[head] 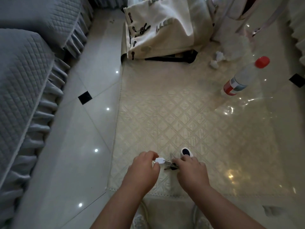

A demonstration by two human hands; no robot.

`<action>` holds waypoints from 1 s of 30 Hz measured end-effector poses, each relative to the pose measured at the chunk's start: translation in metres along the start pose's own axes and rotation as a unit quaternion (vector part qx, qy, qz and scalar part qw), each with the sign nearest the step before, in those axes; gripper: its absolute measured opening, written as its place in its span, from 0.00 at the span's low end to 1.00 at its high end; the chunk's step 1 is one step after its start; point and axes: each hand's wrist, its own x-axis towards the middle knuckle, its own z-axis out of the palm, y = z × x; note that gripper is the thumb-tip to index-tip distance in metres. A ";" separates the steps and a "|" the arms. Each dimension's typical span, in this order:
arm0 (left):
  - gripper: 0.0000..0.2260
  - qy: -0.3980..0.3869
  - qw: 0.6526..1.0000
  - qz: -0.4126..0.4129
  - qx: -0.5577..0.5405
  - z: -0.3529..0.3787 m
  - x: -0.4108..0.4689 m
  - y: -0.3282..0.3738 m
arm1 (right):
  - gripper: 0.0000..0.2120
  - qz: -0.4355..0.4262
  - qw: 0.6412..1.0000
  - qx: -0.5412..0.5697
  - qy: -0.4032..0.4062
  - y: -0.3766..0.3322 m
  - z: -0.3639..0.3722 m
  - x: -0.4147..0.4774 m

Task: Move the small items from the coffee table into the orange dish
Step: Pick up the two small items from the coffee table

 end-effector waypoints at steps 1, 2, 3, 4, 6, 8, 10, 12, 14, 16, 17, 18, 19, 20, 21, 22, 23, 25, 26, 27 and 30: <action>0.13 0.001 1.000 0.001 -0.003 0.003 0.001 -0.003 | 0.23 0.003 1.000 -0.003 0.002 0.001 0.006 0.002; 0.13 0.001 1.000 0.001 -0.007 0.005 0.002 -0.006 | 0.21 0.008 1.000 -0.003 0.008 0.002 0.011 0.003; 0.13 0.002 1.000 0.001 -0.011 0.007 0.002 -0.008 | 0.19 0.015 1.000 0.001 0.017 0.004 0.015 0.003; 0.13 0.003 1.000 0.002 -0.014 0.010 0.002 -0.010 | 0.16 0.021 0.999 0.004 0.028 0.006 0.018 0.003; 0.13 0.005 1.000 0.006 -0.016 0.014 0.002 -0.012 | 0.11 0.026 0.999 0.005 0.046 0.010 0.020 0.003; 0.13 0.008 1.000 0.009 -0.019 0.017 0.001 -0.013 | 0.08 0.024 0.998 0.003 0.063 0.015 0.019 0.001; 0.13 0.010 1.000 0.011 -0.019 0.020 0.001 -0.012 | 0.07 0.027 0.996 0.010 0.083 0.019 0.015 -0.002; 0.14 0.010 1.000 0.013 -0.010 0.023 0.002 -0.011 | 0.07 0.034 0.995 0.014 0.096 0.022 0.011 -0.005; 0.14 0.007 1.000 0.018 0.010 0.028 0.007 -0.010 | 0.08 0.041 0.994 0.010 0.103 0.024 0.009 -0.008; 0.14 0.003 0.999 0.019 0.032 0.035 0.014 -0.009 | 0.09 0.049 0.992 0.013 0.113 0.026 0.009 -0.011; 0.15 0.002 0.999 0.018 0.046 0.039 0.018 -0.008 | 0.08 0.053 0.991 0.021 0.122 0.027 0.009 -0.012; 0.16 0.004 0.998 0.017 0.060 0.044 0.022 -0.007 | 0.07 0.055 0.989 0.030 0.134 0.028 0.008 -0.013; 0.16 0.009 0.997 0.017 0.073 0.049 0.027 -0.007 | 0.05 0.055 0.987 0.039 0.145 0.029 0.008 -0.014; 0.17 0.015 0.996 0.017 0.085 0.055 0.031 -0.007 | 0.04 0.054 0.985 0.052 0.157 0.029 0.008 -0.015; 0.17 0.020 0.995 0.020 0.098 0.060 0.035 -0.006 | 0.03 0.053 0.982 0.066 0.168 0.030 0.007 -0.015; 0.16 0.026 0.993 0.024 0.113 0.066 0.039 -0.006 | 0.03 0.050 0.980 0.078 0.177 0.031 0.007 -0.016; 0.15 0.034 0.990 0.026 0.132 0.071 0.042 -0.006 | 0.04 0.046 0.978 0.085 0.183 0.031 0.007 -0.016; 0.09 0.053 0.983 0.027 0.172 0.079 0.045 -0.007 | 0.06 0.040 0.975 0.095 0.195 0.032 0.007 -0.017; 0.07 0.060 0.981 0.024 0.184 0.082 0.046 -0.008 | 0.06 0.041 0.974 0.102 0.199 0.033 0.006 -0.017; 0.06 0.064 0.981 0.017 0.185 0.084 0.046 -0.010 | 0.07 0.043 0.973 0.108 0.202 0.034 0.005 -0.018; 0.03 0.066 0.983 0.020 0.167 0.088 0.043 -0.020 | 0.06 0.040 0.969 0.118 0.215 0.037 0.003 -0.019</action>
